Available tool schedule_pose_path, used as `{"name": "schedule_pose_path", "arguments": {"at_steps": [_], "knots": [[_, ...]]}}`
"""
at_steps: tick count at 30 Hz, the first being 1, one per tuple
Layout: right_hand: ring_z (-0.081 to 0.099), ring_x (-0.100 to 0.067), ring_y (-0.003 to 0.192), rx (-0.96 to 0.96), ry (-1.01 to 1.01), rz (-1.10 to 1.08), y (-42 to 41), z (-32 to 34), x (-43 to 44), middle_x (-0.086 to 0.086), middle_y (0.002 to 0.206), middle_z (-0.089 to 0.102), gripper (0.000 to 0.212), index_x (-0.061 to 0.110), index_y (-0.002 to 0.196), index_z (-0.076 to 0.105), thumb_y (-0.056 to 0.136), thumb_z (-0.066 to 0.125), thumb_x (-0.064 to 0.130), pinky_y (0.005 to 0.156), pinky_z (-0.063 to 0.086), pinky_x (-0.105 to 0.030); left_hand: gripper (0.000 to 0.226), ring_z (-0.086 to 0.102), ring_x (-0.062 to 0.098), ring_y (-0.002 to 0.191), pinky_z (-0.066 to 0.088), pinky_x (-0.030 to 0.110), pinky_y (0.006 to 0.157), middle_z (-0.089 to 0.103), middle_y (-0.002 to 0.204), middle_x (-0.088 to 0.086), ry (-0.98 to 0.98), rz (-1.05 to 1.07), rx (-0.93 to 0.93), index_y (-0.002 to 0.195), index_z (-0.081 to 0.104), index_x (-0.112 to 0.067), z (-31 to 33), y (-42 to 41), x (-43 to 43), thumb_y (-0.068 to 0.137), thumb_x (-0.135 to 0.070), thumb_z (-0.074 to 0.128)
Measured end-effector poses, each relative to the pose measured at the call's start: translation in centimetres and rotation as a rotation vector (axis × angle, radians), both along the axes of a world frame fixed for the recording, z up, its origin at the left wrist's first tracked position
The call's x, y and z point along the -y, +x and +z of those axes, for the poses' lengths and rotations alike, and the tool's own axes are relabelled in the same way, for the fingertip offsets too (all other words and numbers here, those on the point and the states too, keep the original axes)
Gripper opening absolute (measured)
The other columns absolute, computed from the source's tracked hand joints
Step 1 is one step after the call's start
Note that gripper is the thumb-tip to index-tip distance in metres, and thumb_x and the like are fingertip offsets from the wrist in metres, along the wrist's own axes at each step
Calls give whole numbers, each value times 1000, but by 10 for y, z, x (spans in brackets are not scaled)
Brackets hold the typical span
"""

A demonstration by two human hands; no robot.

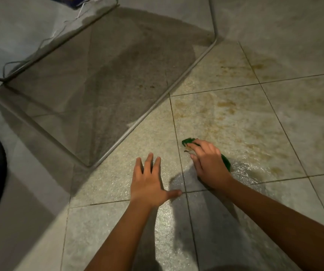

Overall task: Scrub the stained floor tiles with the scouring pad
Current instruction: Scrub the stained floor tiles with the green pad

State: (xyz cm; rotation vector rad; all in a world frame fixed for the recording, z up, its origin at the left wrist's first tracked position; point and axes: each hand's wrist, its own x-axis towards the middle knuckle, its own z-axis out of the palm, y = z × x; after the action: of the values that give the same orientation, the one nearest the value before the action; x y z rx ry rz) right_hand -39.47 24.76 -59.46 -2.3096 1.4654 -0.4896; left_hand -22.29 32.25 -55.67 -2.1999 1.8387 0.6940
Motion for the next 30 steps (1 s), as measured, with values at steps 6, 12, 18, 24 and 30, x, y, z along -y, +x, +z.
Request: {"name": "schedule_pose_path", "arguments": {"at_steps": [6,12,18,24,30], "knots": [[43,-24,109,55,-52,-106,-24,-3,-31,-13,115,57,41,5,116,59,89,36,26,91,36,-44,118,-19,34,142,-3,43,117,-16,157,-2,13,-1,2,150,-9,-23,2,-2,2,66,-82,50],[43,-22,111,39,-104,81,2,-7,-42,-10,114,57,35,13,119,47,84,46,16,96,37,-39,118,-17,35,142,0,43,117,-14,158,-1,11,-9,9,150,-7,-22,3,-2,2,65,-81,51],[56,-30,105,8,-53,-38,-9,4,-21,-13,110,61,40,4,114,60,88,34,20,92,40,-42,119,-16,34,143,3,44,117,-13,158,-2,23,-11,8,150,-6,-23,5,-2,2,64,-83,50],[42,-23,108,73,-61,-153,-50,-6,-44,-13,114,57,40,4,116,59,89,36,24,92,35,-41,119,-16,33,143,7,46,117,-13,158,-3,10,-18,-5,150,-6,-23,2,0,1,64,-82,49],[43,-22,109,89,-105,26,-29,-9,-59,-10,114,57,33,11,118,49,88,39,20,94,35,-38,119,-16,34,143,6,44,117,-13,157,-3,16,-15,-1,150,-6,-23,3,-2,2,64,-82,50]]}}
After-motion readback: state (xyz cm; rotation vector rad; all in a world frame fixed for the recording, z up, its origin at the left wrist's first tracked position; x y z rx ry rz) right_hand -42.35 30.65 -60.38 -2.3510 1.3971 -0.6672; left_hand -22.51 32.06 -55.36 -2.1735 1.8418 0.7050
